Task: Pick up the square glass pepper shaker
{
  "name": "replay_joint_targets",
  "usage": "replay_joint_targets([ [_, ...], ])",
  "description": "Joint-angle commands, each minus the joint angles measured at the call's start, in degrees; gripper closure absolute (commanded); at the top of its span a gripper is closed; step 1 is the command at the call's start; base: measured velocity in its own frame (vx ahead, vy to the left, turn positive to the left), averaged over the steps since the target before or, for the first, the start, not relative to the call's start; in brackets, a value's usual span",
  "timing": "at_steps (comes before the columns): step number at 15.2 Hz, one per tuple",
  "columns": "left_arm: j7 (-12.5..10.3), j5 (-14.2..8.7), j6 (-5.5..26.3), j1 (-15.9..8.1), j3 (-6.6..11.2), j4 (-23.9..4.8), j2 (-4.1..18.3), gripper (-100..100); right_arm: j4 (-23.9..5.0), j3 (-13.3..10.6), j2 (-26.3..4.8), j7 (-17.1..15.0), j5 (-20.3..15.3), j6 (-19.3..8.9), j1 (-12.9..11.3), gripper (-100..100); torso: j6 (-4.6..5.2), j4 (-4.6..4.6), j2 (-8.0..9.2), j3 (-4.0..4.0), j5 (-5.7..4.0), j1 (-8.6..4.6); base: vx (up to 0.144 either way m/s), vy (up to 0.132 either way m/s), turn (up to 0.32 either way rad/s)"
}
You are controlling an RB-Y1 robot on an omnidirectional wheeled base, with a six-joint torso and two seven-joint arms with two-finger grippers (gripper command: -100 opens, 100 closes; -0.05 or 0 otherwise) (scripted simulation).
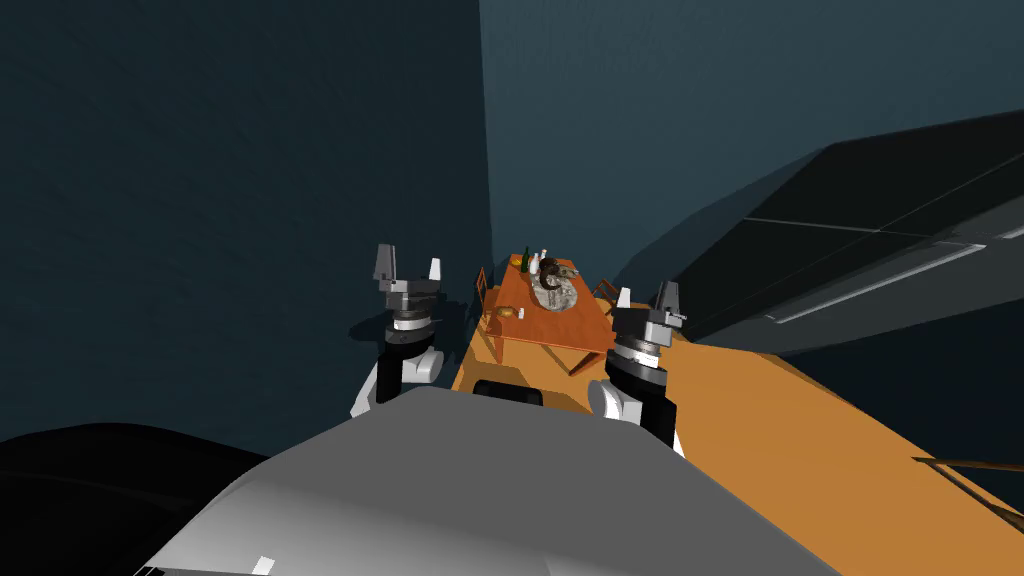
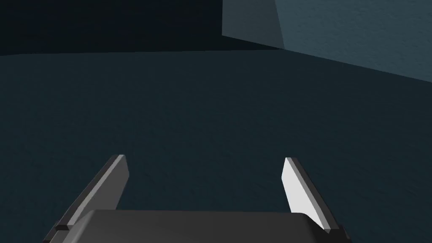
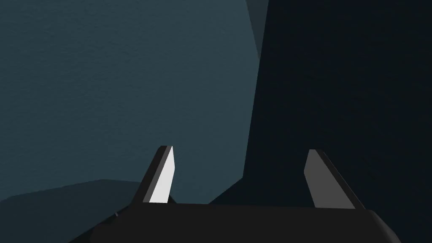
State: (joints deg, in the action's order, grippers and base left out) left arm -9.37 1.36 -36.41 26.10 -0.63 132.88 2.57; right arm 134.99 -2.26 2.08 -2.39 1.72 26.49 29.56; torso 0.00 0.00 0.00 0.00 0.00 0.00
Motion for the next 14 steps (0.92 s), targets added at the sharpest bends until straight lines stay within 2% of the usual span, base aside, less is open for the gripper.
replay_joint_targets([
  [1, 0.00, 0.00, 0.00, 0.00, 0.00, 0.00, 0.00, 0, -0.71, -0.03, -2.00, -0.56, 0.53, 0.02, -0.23, -100, 0.00, 0.00, 0.00, 0.00, 0.00, 0.00, 0.002, -0.001, 0.048],
  [2, 0.00, 0.00, 0.00, 0.00, 0.00, 0.00, 0.00, 0, -1.43, -0.07, -3.50, -1.13, 1.07, 0.04, -0.46, -100, -0.01, 0.00, 0.00, 0.00, 0.00, -0.01, 0.004, -0.005, 0.108],
  [3, 0.00, 0.00, 0.00, 0.00, 0.00, 0.00, 0.00, 0, -1.43, -0.07, -3.50, -1.13, 1.07, 0.04, -0.46, -100, -0.02, 0.00, -0.02, -0.01, -0.01, -0.03, 0.005, -0.009, 0.083],
  [5, 0.00, 0.00, 0.00, 0.00, 0.00, 0.00, 0.00, 0, -3.57, -0.18, -6.52, -2.82, 2.65, 0.10, -1.14, -100, -0.02, -0.01, -0.03, -0.02, -0.01, -0.06, 0.006, -0.013, 0.121],
  [6, 0.00, 0.00, 0.00, -0.01, 0.00, 0.00, 0.00, 0, -3.57, -0.18, -6.54, -2.82, 2.65, 0.10, -1.14, -100, -0.03, -0.01, -0.04, -0.02, -0.02, -0.08, 0.008, -0.016, 0.120],
  [9, 0.00, 0.00, 0.00, -0.01, 0.00, 0.00, 0.00, 0, -7.89, -0.44, -10.49, -6.51, 6.14, 0.24, -2.65, -100, -0.04, -0.02, -0.06, -0.04, -0.02, -0.11, 0.011, -0.020, 0.205],
  [10, 0.00, 0.00, 0.00, -0.01, 0.00, 0.00, 0.00, 0, -8.29, -0.44, -10.49, -6.54, 6.14, 0.24, -2.65, -100, -0.05, -0.02, -0.07, -0.04, -0.03, -0.12, 0.014, -0.028, 0.164],
  [11, 0.00, 0.00, 0.00, 0.00, 0.00, 0.00, 0.00, 0, -10.16, -0.55, -11.62, -8.06, 7.58, 0.29, -3.27, -100, -0.02, -0.02, -0.08, -0.05, -0.03, -0.14, 0.013, -0.026, 0.154],
  [12, 0.00, 0.00, 0.00, 0.00, 0.00, 0.00, 0.00, 0, -10.22, -0.55, -11.62, -8.06, 7.58, 0.29, -3.27, -100, -0.03, -0.02, -0.09, -0.05, -0.03, -0.14, 0.010, -0.024, 0.125],
  [14, 0.00, 0.00, 0.00, 0.00, 0.00, 0.00, 0.00, 0, -14.00, -0.78, -13.62, -11.11, 10.70, 0.42, -4.65, -100, -0.03, -0.02, -0.08, -0.05, -0.03, -0.12, 0.010, -0.019, 0.221],
])
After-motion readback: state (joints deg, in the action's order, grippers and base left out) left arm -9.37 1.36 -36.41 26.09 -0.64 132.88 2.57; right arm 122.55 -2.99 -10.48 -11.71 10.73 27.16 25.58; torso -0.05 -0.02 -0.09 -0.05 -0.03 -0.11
